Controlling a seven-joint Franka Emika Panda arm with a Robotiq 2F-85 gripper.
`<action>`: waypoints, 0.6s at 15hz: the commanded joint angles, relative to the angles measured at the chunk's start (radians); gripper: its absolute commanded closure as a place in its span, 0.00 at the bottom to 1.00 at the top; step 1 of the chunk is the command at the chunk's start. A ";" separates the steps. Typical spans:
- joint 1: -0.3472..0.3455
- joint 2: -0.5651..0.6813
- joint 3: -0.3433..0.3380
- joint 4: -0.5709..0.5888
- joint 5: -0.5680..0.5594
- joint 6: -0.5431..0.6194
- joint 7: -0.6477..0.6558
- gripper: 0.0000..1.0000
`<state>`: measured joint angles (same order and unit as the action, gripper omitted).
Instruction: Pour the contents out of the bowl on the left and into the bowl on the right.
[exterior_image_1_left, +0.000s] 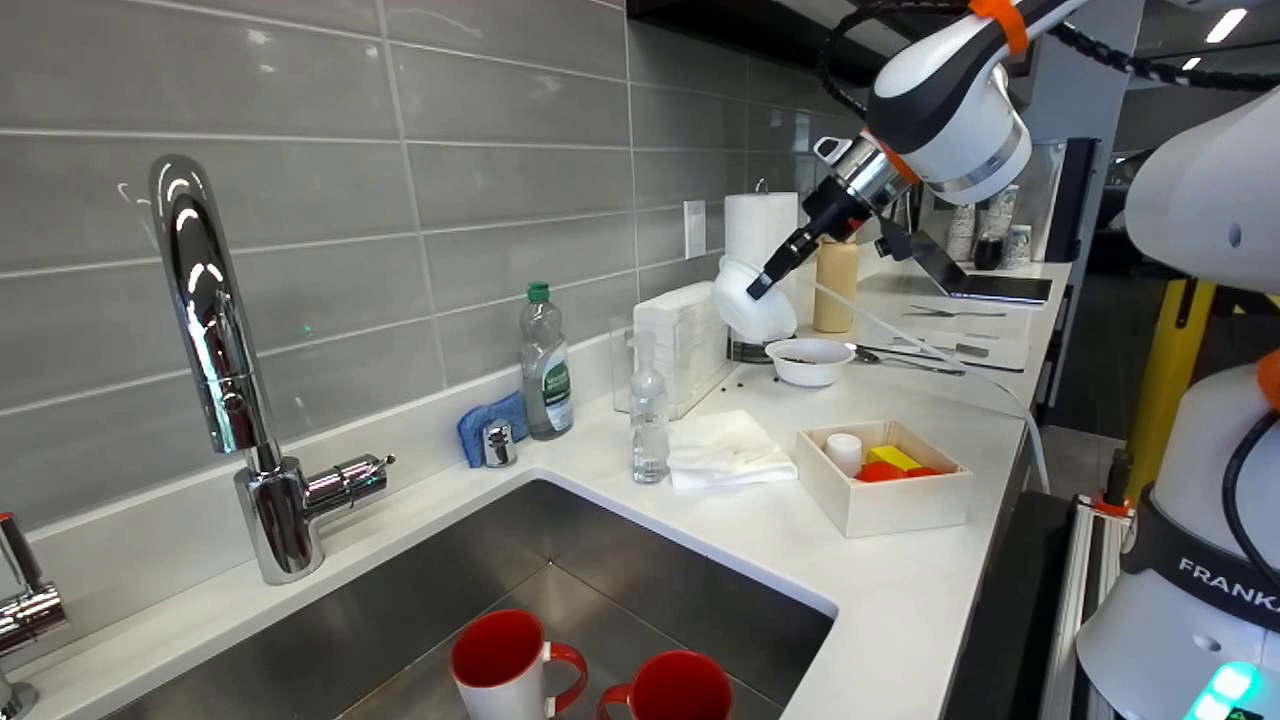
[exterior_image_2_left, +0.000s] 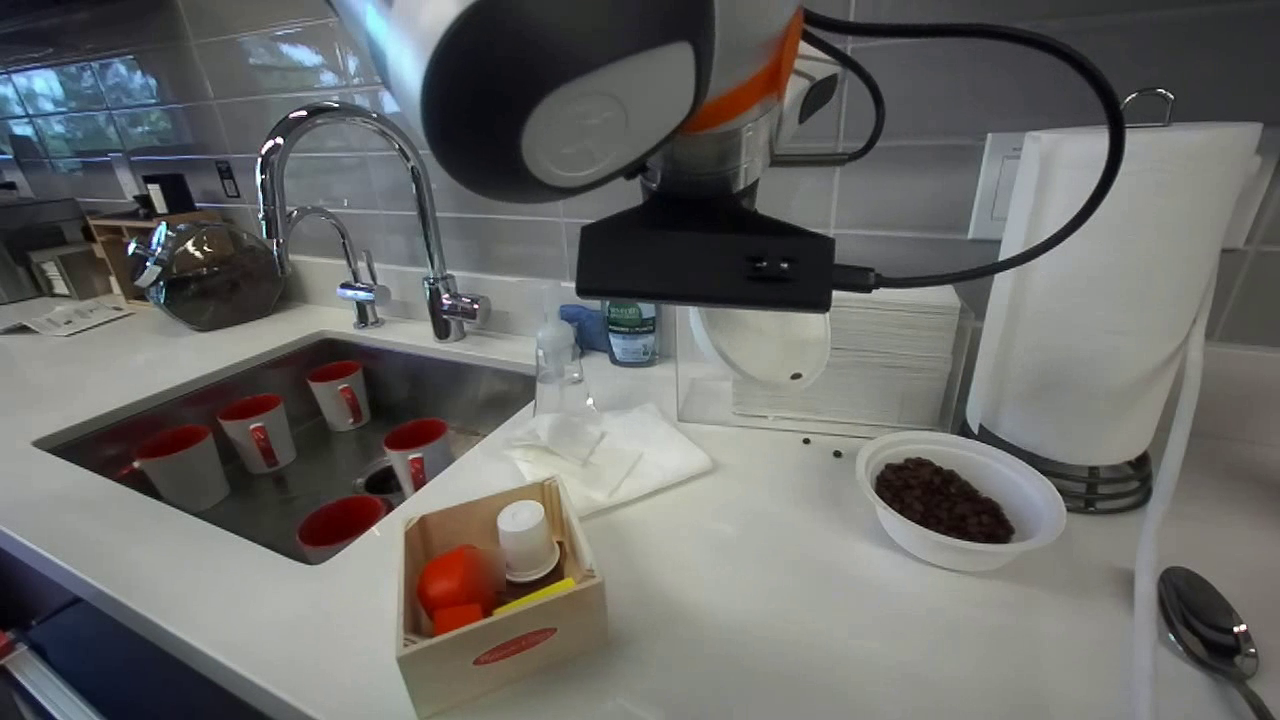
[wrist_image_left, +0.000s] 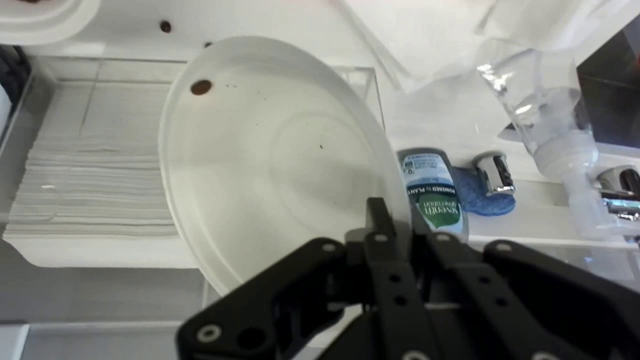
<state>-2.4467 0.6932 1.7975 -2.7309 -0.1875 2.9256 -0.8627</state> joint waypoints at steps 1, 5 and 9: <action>0.031 -0.188 -0.019 -0.015 -0.107 0.121 0.127 1.00; 0.145 -0.374 -0.089 -0.028 -0.146 0.259 0.228 1.00; 0.299 -0.565 -0.171 -0.031 -0.110 0.313 0.302 1.00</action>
<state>-2.2511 0.3256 1.6724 -2.7615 -0.3045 3.1700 -0.6513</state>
